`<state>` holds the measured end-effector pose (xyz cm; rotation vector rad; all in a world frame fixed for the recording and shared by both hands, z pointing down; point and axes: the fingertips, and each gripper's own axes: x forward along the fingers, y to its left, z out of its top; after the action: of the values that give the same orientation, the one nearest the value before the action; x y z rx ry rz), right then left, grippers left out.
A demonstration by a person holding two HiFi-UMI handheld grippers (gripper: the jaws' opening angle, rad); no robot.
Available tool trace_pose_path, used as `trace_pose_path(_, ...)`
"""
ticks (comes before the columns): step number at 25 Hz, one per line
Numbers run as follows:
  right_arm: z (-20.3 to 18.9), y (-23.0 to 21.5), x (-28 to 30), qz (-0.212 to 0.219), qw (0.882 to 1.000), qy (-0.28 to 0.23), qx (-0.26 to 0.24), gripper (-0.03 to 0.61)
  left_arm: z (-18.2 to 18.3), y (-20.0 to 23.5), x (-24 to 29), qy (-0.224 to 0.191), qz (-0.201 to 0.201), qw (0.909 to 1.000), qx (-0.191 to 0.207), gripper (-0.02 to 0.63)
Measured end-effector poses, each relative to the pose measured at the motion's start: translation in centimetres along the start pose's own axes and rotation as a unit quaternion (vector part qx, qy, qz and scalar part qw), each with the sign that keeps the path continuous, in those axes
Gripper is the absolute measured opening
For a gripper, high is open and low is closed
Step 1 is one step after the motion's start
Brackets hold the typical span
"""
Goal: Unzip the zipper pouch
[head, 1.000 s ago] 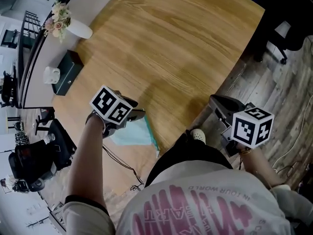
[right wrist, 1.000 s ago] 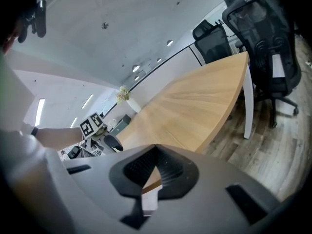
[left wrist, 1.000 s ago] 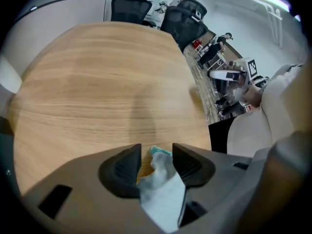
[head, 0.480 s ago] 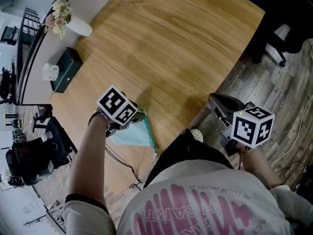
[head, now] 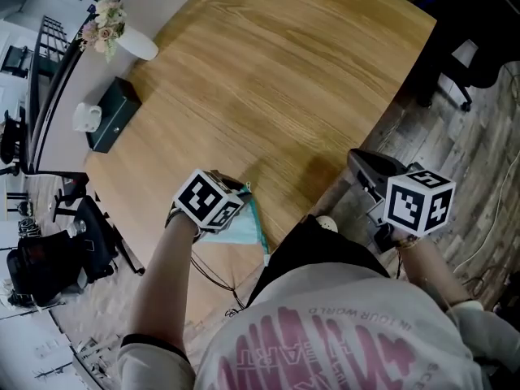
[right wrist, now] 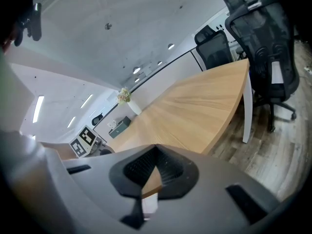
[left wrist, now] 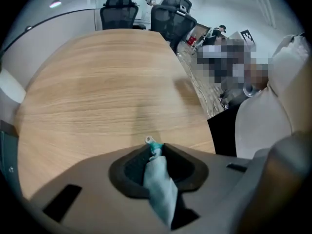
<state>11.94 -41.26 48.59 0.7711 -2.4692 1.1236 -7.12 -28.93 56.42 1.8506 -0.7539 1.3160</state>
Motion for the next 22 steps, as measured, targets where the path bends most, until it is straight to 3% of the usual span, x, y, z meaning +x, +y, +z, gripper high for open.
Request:
trace_pose_path(6, -0.9, 3.3, -0.4, 0.006, 0.999, 0.006, -0.031, -0.002, -0.8, -0.8, -0.9, -0.099, 0.051, 0.9934, -0.025, 0.063)
trace_pose_path(9, -2.1, 6.1, -0.2, 0.022, 0.999, 0.014, -0.04, -0.002, -2.0, -1.8, -2.9, -0.174, 0.062, 0.9811, -0.057, 0.06)
trace_pose_path(11, -3.5, 8.6, 0.2, 0.042, 0.998, 0.026, -0.046, -0.002, -3.2, -2.9, -4.6, -0.23, 0.053, 0.968, -0.084, 0.06)
trace_pose_path(14, -5.7, 13.0, 0.9, 0.081, 0.994, 0.047, -0.058, -0.002, -5.3, -4.5, -8.2, -0.332, 0.037, 0.9357, -0.114, 0.058)
trace_pose_path(17, -8.0, 18.5, 1.3, 0.143, 0.985, 0.073, -0.067, -0.002, -7.6, -6.0, -13.1, -0.44, 0.049, 0.8883, -0.122, 0.057)
trace_pose_path(20, -9.7, 24.9, 1.0, 0.224, 0.968, 0.1, -0.059, -0.002, -10.0, -7.9, -18.0, -0.517, 0.097, 0.845, -0.099, 0.057)
trace_pose_path(22, -10.1, 29.1, 0.4, 0.274, 0.953, 0.109, -0.065, 0.0, -11.4, -9.1, -20.6, -0.54, 0.144, 0.8254, -0.079, 0.055)
